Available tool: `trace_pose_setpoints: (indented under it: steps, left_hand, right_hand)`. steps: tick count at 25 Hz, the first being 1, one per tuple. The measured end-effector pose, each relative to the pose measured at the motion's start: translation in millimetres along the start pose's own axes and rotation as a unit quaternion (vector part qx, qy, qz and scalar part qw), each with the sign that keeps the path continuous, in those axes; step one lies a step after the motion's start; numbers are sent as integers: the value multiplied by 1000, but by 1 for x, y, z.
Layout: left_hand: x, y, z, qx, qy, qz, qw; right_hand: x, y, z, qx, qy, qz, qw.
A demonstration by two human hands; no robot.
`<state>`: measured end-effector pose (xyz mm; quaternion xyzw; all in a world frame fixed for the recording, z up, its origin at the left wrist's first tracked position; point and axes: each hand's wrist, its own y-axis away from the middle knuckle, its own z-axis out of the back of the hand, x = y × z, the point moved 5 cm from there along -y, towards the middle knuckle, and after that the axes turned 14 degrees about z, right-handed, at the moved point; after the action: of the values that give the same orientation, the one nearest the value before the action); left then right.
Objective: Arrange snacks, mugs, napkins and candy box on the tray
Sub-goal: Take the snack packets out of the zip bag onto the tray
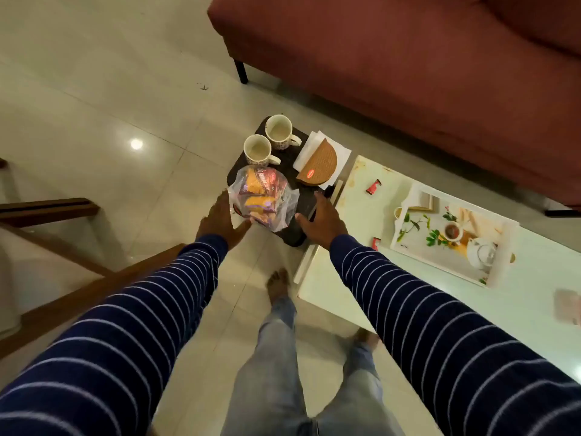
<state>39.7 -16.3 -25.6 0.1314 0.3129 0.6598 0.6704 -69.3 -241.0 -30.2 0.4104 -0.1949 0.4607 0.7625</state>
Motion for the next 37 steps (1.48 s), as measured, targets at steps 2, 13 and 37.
trace_pose_setpoints:
  steps: [2,13,37]
  left_hand:
    - [5,-43,-3,41,94,48,994]
    - [6,-151,-57,147,232,243,930]
    - [-165,203,-8,296,411,43,861]
  right_hand:
    - [-4,-34,-22,9,-82,-10,997]
    - [-52,-134,-81,46,-198,-110,973]
    - [-36,281,135,-195,-53,309,929]
